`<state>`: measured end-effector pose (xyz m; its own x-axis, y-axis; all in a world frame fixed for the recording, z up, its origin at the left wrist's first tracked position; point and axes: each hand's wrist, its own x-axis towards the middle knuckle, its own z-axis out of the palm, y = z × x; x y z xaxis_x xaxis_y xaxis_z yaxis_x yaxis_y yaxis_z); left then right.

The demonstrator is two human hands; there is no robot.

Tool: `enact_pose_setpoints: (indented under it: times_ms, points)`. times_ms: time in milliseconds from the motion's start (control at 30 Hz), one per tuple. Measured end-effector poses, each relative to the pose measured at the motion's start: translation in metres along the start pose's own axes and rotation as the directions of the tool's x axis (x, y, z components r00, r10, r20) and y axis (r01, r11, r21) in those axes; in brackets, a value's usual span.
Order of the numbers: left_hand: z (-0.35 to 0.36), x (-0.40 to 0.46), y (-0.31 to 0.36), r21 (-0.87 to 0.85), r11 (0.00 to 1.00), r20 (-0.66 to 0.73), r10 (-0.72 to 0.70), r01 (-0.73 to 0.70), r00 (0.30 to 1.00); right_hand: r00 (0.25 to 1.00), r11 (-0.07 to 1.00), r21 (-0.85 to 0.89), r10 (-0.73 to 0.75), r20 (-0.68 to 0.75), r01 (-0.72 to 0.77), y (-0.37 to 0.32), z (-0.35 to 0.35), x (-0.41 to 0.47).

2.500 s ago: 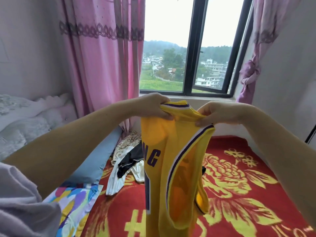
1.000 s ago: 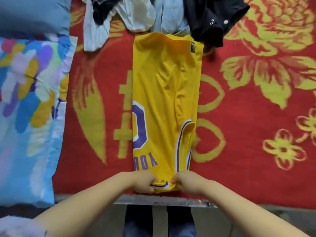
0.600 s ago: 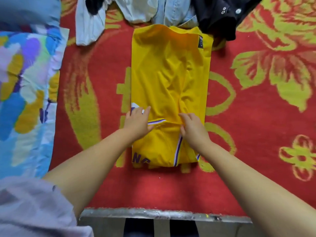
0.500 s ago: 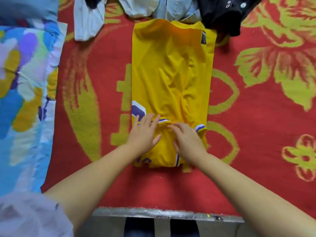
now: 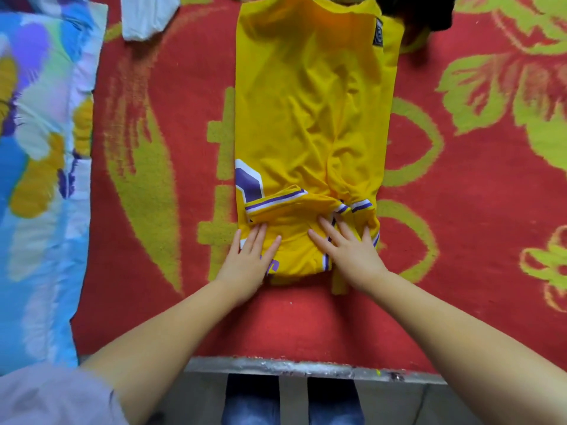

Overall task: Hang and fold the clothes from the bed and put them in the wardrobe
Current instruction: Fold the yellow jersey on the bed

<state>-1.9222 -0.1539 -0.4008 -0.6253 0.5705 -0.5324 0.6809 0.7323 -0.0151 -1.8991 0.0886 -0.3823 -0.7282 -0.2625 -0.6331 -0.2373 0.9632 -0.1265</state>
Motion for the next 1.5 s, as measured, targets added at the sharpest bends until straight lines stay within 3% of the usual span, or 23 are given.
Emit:
enact_pose_setpoints:
  times_ms: [67,133,200,333,400,467,533,600,633,733,800,900,1000,1033,1067,1100,1167,1200,1267,1300,1367,1433,1500]
  points:
    - [-0.015,0.004,0.001,-0.067,0.998,-0.019,-0.023,0.022,1.000,0.999,0.993,0.119,-0.013,0.037,0.008,0.000,-0.012,0.000]
    - [-0.037,0.010,-0.011,-0.303,0.952,0.167,0.020,0.032,0.986,0.994,0.961,0.276,-0.055,0.097,0.026,-0.002,-0.032,-0.003]
    - [-0.067,0.016,-0.029,-0.528,0.843,0.359,0.117,0.098,0.926,0.975,0.923,0.383,-0.126,0.184,0.047,-0.001,-0.050,-0.011]
    - [-0.110,0.001,-0.061,-0.632,0.741,0.584,0.263,0.226,0.768,0.835,0.815,0.576,-0.269,0.480,-0.068,0.013,-0.093,-0.028]
    - [-0.120,-0.003,-0.073,-0.741,0.554,0.605,0.304,0.380,0.736,0.814,0.702,0.684,-0.271,0.514,-0.199,0.027,-0.113,-0.024]
    - [-0.117,0.006,-0.087,-0.829,0.264,0.552,0.241,0.494,0.798,0.897,0.630,0.726,-0.104,0.430,-0.276,0.046,-0.118,-0.008]
    - [-0.105,0.024,-0.094,-0.859,-0.013,0.512,0.007,0.512,0.859,0.956,0.580,0.761,0.146,0.255,-0.292,0.058,-0.112,0.012]
    - [-0.090,0.041,-0.088,-0.853,-0.248,0.516,-0.259,0.460,0.817,0.913,0.471,0.829,0.392,0.110,-0.302,0.060,-0.097,0.027]
    - [-0.081,0.047,-0.081,-0.855,-0.290,0.516,-0.376,0.431,0.770,0.871,0.424,0.853,0.487,0.069,-0.305,0.057,-0.088,0.030]
    - [-0.054,0.052,-0.053,-0.903,-0.125,0.398,-0.599,0.411,0.695,0.784,0.362,0.871,0.619,0.040,-0.331,0.040,-0.053,0.031]
    - [-0.041,0.049,-0.038,-0.925,0.019,0.267,-0.680,0.380,0.683,0.782,0.452,0.819,0.623,-0.006,-0.353,0.027,-0.033,0.026]
    - [-0.032,0.046,-0.030,-0.941,0.100,0.139,-0.754,0.322,0.642,0.755,0.532,0.789,0.642,-0.137,-0.308,0.031,-0.021,0.023]
    - [-0.035,0.046,-0.037,-0.920,0.118,0.161,-0.757,0.373,0.634,0.775,0.532,0.794,0.618,-0.129,-0.293,0.043,-0.029,0.026]
    - [-0.038,0.044,-0.040,-0.893,0.173,0.150,-0.756,0.415,0.638,0.773,0.566,0.769,0.615,-0.152,-0.299,0.044,-0.034,0.025]
    - [-0.040,0.040,-0.043,-0.837,0.310,0.076,-0.749,0.450,0.658,0.766,0.645,0.711,0.596,-0.239,-0.280,0.042,-0.038,0.021]
    - [-0.041,0.033,-0.043,-0.747,0.518,-0.097,-0.706,0.418,0.702,0.770,0.757,0.616,0.521,-0.368,-0.218,0.037,-0.042,0.013]
    - [-0.040,0.017,-0.031,-0.414,0.899,-0.450,-0.338,0.142,0.826,0.801,0.941,0.339,0.199,-0.565,0.006,0.020,-0.038,-0.007]
    - [-0.035,0.009,-0.021,-0.244,0.969,-0.498,-0.102,-0.026,0.861,0.822,0.975,0.199,0.031,-0.569,0.102,0.008,-0.027,-0.017]
    - [-0.025,-0.005,0.001,-0.138,0.971,-0.314,0.144,-0.194,0.939,0.909,0.986,0.005,-0.154,-0.389,0.169,-0.014,-0.006,-0.034]
    - [-0.022,-0.005,0.005,-0.154,0.974,-0.172,0.138,-0.165,0.975,0.957,0.992,-0.028,-0.128,-0.262,0.125,-0.015,0.001,-0.035]
    - [-0.016,0.006,0.000,-0.139,0.990,-0.002,-0.011,0.011,1.000,0.985,0.999,-0.016,0.036,-0.166,-0.039,0.002,0.009,-0.022]
    - [-0.023,0.022,-0.011,-0.099,0.990,0.055,-0.093,0.099,0.994,0.984,0.985,-0.021,0.170,-0.049,-0.171,0.022,0.003,-0.005]
    - [-0.033,0.032,-0.018,-0.102,0.993,0.103,-0.051,0.061,0.993,0.988,0.988,-0.024,0.154,0.006,-0.154,0.031,-0.008,0.004]
